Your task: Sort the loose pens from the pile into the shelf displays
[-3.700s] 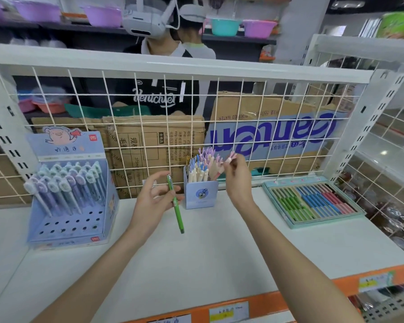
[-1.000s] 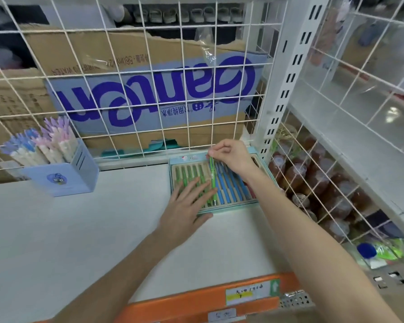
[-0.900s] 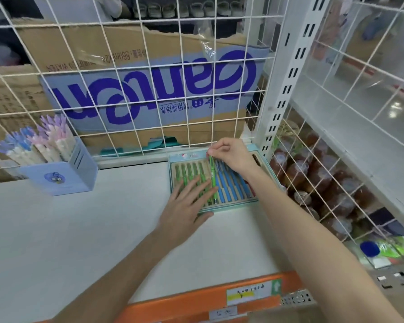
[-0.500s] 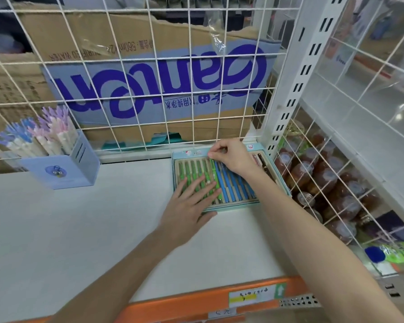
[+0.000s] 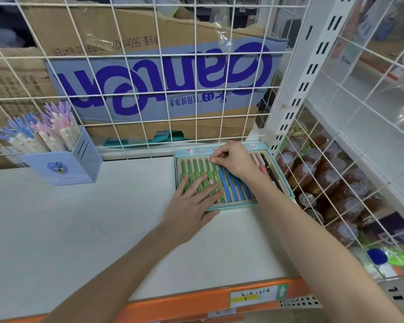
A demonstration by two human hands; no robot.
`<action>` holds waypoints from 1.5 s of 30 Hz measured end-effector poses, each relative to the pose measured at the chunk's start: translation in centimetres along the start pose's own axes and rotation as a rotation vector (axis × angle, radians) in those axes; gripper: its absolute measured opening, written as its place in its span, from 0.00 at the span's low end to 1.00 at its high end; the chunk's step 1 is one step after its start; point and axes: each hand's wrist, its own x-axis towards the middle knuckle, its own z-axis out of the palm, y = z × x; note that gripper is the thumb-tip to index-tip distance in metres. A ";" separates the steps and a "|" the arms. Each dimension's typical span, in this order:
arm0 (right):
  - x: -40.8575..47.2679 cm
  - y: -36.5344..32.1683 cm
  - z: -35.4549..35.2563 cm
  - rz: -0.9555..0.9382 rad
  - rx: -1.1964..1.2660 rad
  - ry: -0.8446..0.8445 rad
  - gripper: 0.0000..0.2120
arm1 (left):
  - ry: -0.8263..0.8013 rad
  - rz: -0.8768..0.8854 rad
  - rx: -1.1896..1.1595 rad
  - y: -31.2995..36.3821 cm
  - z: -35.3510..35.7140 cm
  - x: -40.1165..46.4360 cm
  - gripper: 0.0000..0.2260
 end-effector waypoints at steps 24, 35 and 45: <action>-3.2 -4.8 -0.4 0.073 -0.131 0.077 0.19 | 0.056 -0.136 -0.182 -3.2 -5.2 -2.7 0.19; -7.1 -21.1 7.9 -0.209 -0.211 0.088 0.23 | 0.233 -0.622 -0.244 -13.6 -14.0 -16.2 0.19; -11.4 -38.9 27.1 -0.550 -0.218 -0.226 0.29 | 0.260 -0.915 0.012 -22.0 -20.5 -38.9 0.21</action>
